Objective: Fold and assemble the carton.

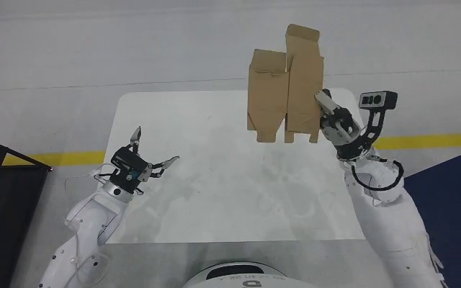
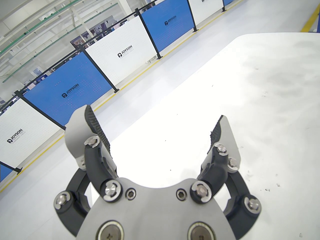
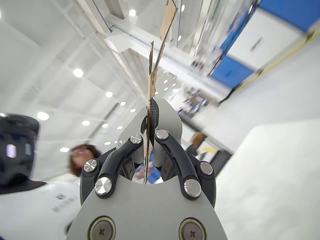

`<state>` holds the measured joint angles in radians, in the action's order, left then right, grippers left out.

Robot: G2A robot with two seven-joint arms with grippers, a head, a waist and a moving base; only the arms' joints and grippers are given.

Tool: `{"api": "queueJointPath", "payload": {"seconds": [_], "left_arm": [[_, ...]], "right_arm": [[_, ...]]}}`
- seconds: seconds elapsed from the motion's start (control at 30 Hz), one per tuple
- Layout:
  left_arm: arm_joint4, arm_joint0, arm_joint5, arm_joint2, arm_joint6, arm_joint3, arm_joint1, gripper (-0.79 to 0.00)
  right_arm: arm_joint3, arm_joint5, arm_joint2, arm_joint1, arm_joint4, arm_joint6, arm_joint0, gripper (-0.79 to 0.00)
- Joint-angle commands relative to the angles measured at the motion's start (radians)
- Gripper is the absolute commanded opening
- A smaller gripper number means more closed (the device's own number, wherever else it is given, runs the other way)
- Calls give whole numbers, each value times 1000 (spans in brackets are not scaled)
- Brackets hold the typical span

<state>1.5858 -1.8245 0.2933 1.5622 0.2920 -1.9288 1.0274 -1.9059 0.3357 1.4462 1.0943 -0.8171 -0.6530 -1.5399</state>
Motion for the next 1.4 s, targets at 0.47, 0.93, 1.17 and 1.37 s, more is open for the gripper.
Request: {"api": "queueJointPath", "payload": {"seconds": [0.47,0.93,1.17,1.37], "left_arm": [[0,0,0,0,0,0,0,0],[0,0,0,0,0,0,0,0],[0,0,0,0,0,0,0,0],[0,0,0,0,0,0,0,0]], "right_arm": [[22,-1040,-93,6,-1216,-32,-21,-785],[-10,-830,-22,11,-1105,96,-3,-785],[40,-376,9,14,-510,-74,18,-785],[48,-46,49,16,-151,-95,24,-785]]}}
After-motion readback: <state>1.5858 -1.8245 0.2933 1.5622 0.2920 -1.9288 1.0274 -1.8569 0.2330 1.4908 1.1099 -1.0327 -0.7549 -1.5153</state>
